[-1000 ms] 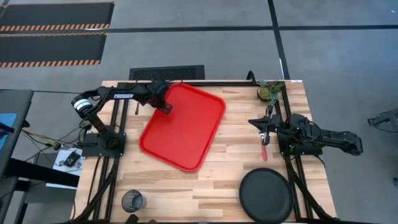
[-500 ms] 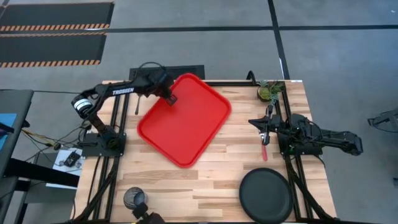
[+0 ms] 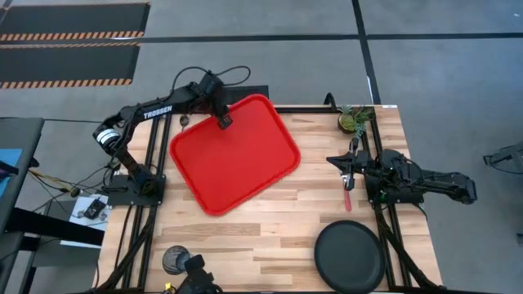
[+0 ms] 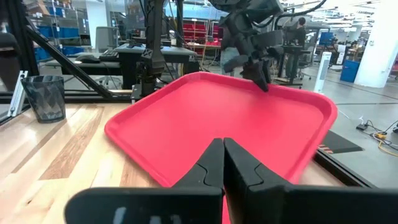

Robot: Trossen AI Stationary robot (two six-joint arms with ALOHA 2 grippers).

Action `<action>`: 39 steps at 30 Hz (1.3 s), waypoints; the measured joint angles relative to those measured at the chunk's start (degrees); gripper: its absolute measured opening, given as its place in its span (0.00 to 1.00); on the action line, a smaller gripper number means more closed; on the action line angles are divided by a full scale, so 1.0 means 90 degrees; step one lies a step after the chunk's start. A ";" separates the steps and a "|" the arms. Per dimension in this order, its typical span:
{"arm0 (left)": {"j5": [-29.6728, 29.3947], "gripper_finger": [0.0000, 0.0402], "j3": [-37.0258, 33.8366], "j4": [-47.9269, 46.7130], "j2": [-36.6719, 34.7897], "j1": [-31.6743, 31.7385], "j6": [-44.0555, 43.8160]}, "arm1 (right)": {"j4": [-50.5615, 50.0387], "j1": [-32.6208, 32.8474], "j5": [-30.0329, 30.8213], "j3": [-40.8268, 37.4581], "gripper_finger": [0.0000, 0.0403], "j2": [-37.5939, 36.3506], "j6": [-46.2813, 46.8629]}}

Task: Pick and place plate/cup/fork/spoon on tray
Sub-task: Move the red serving tray to the center of the table

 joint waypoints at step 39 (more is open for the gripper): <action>0.1746 0.06 0.0000 0.2890 0.1686 -0.1597 0.0494 | 0.0001 0.0000 -0.0005 0.0001 0.04 0.0008 -0.0001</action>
